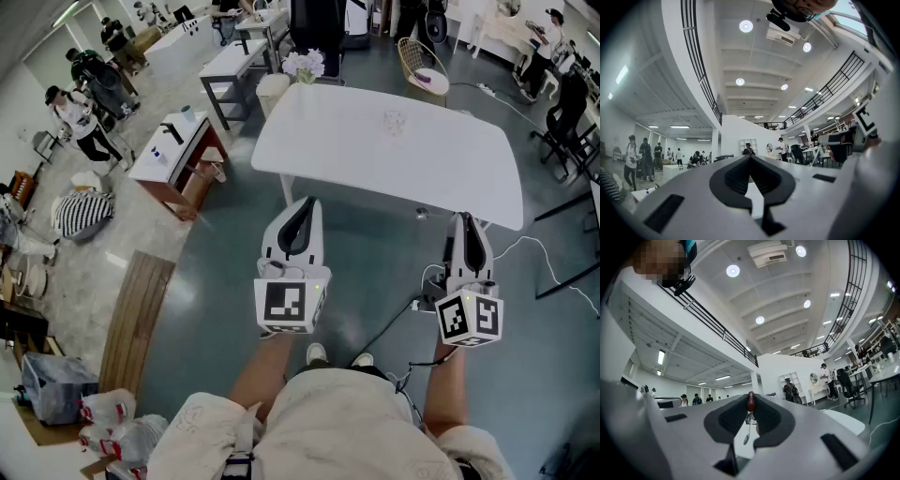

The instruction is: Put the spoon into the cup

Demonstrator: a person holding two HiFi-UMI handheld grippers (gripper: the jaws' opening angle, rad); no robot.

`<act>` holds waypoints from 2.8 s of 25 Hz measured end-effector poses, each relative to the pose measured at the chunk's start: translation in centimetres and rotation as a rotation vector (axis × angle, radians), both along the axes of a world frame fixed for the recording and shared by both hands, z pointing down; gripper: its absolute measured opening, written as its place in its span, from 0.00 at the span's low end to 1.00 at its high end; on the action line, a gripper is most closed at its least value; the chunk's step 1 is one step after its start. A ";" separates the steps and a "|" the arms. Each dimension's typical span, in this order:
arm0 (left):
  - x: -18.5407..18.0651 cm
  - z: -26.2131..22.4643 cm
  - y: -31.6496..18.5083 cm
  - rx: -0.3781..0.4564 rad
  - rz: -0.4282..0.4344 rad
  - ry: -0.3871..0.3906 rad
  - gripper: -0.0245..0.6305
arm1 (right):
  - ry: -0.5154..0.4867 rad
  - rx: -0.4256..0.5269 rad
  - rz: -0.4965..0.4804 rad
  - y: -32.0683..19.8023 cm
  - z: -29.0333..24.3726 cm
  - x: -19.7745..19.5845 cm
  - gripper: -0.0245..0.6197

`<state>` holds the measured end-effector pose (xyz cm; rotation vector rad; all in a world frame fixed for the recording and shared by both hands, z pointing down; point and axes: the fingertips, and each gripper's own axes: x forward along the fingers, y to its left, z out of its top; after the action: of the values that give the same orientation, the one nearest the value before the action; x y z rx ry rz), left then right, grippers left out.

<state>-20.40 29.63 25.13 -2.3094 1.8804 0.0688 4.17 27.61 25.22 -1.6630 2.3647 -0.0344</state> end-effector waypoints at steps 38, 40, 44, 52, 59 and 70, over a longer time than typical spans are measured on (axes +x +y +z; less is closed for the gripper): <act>16.5 3.2 -2.0 -0.048 0.018 -0.048 0.04 | -0.074 -0.061 -0.032 -2.0 5.9 13.0 0.10; 16.6 3.6 -2.6 -0.050 0.025 -0.050 0.04 | -0.077 -0.066 -0.025 -2.6 6.3 13.1 0.10; 16.2 4.6 -4.0 -0.060 0.043 -0.032 0.04 | -0.067 -0.075 -0.015 -3.9 7.0 12.4 0.10; 14.1 5.1 -9.5 -0.052 0.069 0.011 0.04 | -0.018 -0.096 -0.002 -9.2 6.8 9.8 0.10; 8.7 5.6 -16.5 -0.069 0.067 0.037 0.04 | 0.008 -0.089 -0.013 -16.3 6.4 4.1 0.10; 1.1 6.0 -25.1 -0.057 0.068 0.064 0.04 | 0.050 -0.079 0.008 -24.2 5.4 -3.1 0.10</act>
<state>-19.35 4.51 31.09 -2.4373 1.8564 0.0994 1.05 3.44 30.66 -1.7280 2.4229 -0.0864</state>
